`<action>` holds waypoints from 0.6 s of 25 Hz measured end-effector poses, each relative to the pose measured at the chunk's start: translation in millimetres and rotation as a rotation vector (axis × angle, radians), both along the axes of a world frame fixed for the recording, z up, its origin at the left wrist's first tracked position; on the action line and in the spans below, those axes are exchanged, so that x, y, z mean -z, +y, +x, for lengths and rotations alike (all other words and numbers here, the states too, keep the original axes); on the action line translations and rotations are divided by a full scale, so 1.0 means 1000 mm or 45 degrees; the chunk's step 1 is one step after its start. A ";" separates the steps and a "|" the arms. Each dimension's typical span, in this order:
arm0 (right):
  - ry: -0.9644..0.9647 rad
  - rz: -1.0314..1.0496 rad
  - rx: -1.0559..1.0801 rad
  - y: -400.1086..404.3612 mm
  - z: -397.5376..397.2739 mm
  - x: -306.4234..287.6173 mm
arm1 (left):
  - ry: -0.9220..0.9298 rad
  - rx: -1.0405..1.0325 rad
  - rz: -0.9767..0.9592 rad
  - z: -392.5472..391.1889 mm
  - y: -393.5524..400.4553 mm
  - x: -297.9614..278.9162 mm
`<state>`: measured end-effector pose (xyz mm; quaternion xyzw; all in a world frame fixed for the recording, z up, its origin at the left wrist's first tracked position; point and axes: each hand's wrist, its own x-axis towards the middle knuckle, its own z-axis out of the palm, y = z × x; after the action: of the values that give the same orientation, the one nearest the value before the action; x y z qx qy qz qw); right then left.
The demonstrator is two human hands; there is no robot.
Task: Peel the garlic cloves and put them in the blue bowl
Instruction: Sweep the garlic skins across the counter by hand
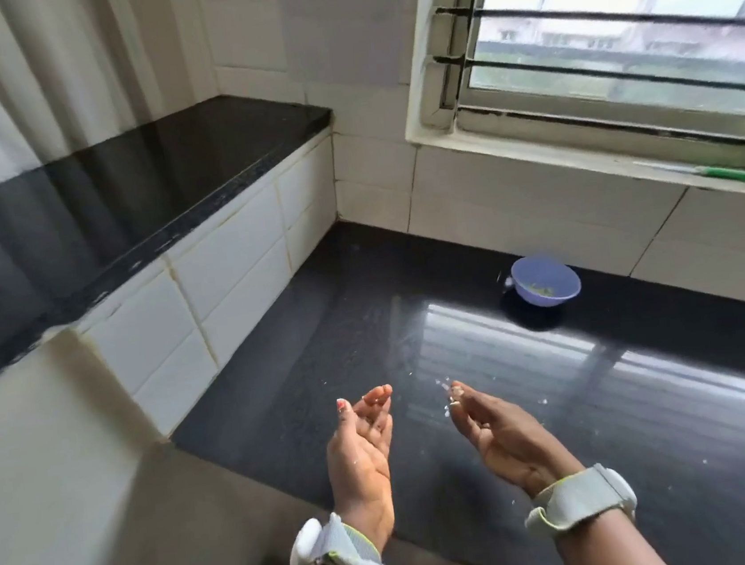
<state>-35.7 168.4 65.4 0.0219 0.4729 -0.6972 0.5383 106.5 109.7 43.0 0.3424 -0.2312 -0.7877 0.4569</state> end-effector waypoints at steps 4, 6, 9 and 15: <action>-0.148 -0.103 -0.141 0.015 0.101 -0.025 | 0.064 -0.137 0.083 0.075 0.026 0.005; -0.194 -0.114 -0.253 0.019 0.155 -0.019 | -0.032 -0.244 0.142 0.133 0.034 0.031; -0.273 -0.098 -0.428 0.021 0.206 0.014 | -0.154 -0.412 0.372 0.214 0.027 0.088; -0.237 0.419 -0.377 0.007 0.265 0.181 | -0.291 -0.269 0.858 0.285 0.037 0.216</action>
<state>228.9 175.2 -115.5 0.1041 0.5265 -0.5193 0.6650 391.8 146.4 -173.1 0.5815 0.0284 -0.7247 0.3685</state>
